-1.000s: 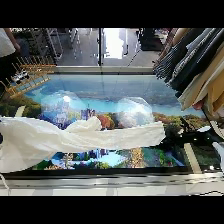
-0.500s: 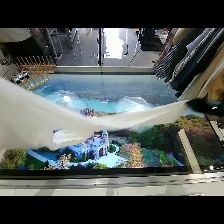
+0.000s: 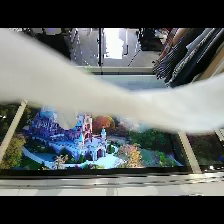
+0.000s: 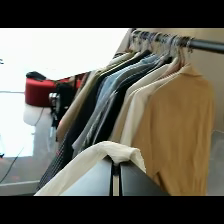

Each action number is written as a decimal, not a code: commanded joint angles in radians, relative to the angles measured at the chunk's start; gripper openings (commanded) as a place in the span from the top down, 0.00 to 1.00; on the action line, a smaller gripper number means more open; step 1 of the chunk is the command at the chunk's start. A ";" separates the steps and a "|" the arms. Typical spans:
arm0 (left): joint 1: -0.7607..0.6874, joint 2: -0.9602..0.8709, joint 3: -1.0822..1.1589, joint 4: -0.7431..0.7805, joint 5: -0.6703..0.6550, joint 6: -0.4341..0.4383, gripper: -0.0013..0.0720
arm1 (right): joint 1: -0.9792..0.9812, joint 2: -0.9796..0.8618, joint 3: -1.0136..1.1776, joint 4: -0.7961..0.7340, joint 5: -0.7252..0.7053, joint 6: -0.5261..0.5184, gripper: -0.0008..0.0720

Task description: Fold the clothes and pants, and hang the long-sleeved shirts on hangers.

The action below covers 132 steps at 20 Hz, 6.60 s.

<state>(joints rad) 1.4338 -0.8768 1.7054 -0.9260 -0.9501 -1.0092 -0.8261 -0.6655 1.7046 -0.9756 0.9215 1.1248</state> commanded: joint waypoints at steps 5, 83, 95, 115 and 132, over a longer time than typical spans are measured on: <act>0.017 -0.164 0.011 0.917 -0.429 -0.167 0.97 | -0.027 -0.071 0.064 0.006 0.425 0.010 0.96; -0.625 -0.639 -0.282 1.857 -0.308 -0.129 0.97 | 1.328 -0.861 0.285 -0.858 0.920 0.260 0.96; -0.682 -0.628 -0.445 1.947 -0.401 -0.155 0.97 | 0.613 -0.971 0.001 -0.186 0.641 0.359 0.24; -0.673 -0.617 -0.437 1.875 -0.481 -0.170 0.97 | 0.729 -0.995 -0.473 0.030 0.192 0.103 0.96; -0.798 -0.682 -0.176 2.287 -0.699 -0.258 0.97 | 0.547 -0.900 -0.162 -0.257 0.719 0.159 0.96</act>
<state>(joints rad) 0.6537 -1.5520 1.5883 1.3117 -1.6291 -1.2873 -0.2829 -1.5654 1.6135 -1.2209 1.5925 1.3113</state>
